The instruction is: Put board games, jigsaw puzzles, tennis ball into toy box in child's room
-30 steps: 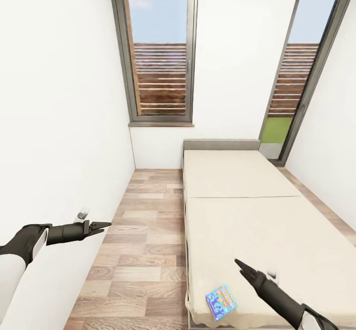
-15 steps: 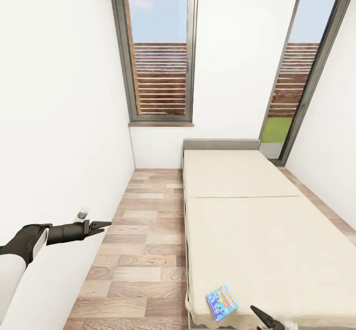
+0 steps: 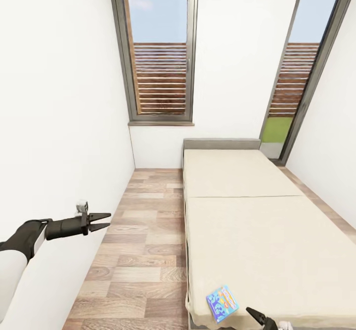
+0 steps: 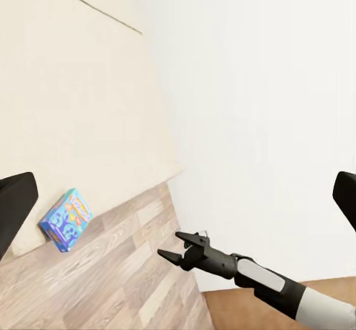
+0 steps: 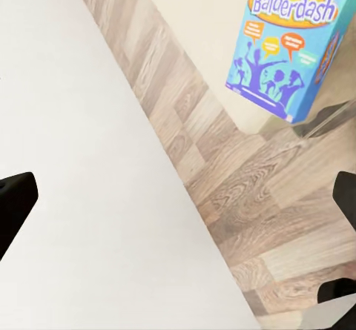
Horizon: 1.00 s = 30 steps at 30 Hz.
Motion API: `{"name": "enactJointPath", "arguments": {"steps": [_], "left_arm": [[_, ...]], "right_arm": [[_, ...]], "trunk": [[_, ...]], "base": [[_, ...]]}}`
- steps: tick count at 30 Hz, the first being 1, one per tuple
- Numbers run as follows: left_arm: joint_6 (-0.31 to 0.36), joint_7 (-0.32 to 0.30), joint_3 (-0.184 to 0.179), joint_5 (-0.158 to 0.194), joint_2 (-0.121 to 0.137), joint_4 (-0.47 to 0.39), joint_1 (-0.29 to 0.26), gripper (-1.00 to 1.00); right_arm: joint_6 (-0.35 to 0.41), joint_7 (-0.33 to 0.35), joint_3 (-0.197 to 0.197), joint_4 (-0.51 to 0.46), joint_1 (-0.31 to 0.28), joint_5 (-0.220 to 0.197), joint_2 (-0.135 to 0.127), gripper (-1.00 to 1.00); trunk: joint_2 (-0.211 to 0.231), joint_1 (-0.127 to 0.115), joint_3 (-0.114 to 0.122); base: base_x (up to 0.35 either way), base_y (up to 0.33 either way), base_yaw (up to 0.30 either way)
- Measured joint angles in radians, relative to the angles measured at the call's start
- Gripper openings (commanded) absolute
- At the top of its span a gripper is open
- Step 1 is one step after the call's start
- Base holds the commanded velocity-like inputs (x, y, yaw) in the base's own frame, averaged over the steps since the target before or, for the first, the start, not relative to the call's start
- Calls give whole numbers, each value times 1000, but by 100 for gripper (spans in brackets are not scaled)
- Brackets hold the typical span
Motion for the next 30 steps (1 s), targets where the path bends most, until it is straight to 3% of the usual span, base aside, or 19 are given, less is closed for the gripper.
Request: {"name": "enactJointPath", "arguments": {"steps": [4, 10, 13, 21, 30], "left_arm": [[4, 0, -1, -1, -10, -16, -2, 100], [4, 0, -1, -2, -16, -26, -3, 100], [2, 0, -1, -3, -28, -26, -2, 100], [1, 0, -2, -3, -38, -27, -2, 100], [0, 0, -2, -4, -44, -27, -1, 100]], "right_arm": [[16, -1, -4, -1, -6, -10, -3, 100], [88, -8, -6, 6, -59, -122, -12, 100], [107, -11, -6, 6, -81, -148, -11, 100], [120, -12, -6, 10, -96, -159, -11, 100], [231, -13, -7, 16, -103, -166, 0, 100]], "trunk": [[-28, 15, -13], [-63, 35, -28], [-63, 35, -28], [-64, 35, -28], [-126, 69, -57]], "base": [[0, 0, 0], [0, 0, 0], [0, 0, 0], [0, 0, 0], [0, 0, 0]]}}
